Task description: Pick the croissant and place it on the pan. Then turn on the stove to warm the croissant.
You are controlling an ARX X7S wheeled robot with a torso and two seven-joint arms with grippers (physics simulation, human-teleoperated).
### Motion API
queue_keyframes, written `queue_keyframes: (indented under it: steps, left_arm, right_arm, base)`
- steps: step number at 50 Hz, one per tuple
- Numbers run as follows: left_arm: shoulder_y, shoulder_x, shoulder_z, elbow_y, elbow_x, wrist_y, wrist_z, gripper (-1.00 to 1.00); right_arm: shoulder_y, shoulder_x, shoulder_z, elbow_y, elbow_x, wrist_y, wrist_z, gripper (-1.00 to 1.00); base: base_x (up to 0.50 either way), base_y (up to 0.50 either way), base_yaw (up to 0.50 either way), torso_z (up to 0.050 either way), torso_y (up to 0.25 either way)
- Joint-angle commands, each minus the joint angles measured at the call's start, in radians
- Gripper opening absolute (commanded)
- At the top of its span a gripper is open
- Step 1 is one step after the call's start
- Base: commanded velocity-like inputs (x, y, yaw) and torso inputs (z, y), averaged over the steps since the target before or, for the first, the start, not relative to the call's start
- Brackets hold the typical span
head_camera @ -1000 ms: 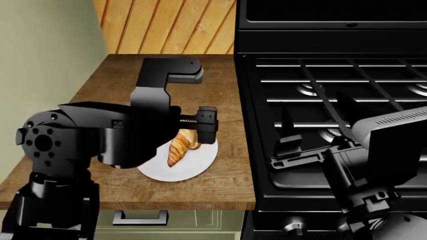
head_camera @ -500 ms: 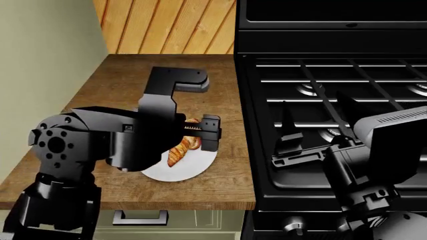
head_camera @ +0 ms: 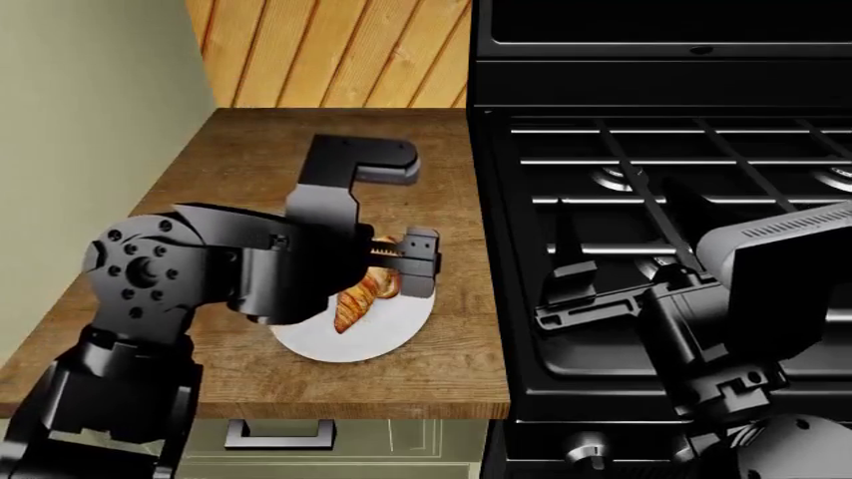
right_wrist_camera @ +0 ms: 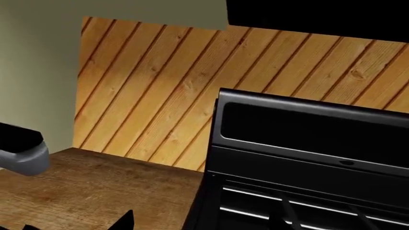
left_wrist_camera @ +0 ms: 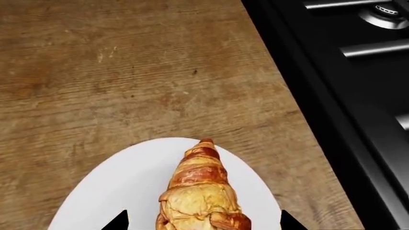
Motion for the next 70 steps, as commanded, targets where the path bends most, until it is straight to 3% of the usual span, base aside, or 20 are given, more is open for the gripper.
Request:
queue_keyframes:
  steps: [1,22,70]
  left_arm:
    - [-0.009,-0.003,0.033,-0.029,0.028,0.008,0.046,1.0]
    - [-0.026,-0.008,0.083,-0.073,0.079,0.037,0.123,1.0]
    - [-0.013,-0.024,0.136,-0.095,0.093,0.077,0.167,1.0]
  right_arm:
    - [0.01,0.005,-0.003,0.001,0.013,0.005,0.009,1.0]
    - [0.025,0.014,-0.012,0.008,0.03,0.009,0.021,1.0]
    - [0.026,0.024,-0.053,0.033,0.018,-0.028,0.029,1.0]
  base:
    - [0.0,0.0,0.0,0.0,0.0]
    - [0.0,0.0,0.0,0.0,0.0]
    - [0.0,0.0,0.0,0.0,0.0]
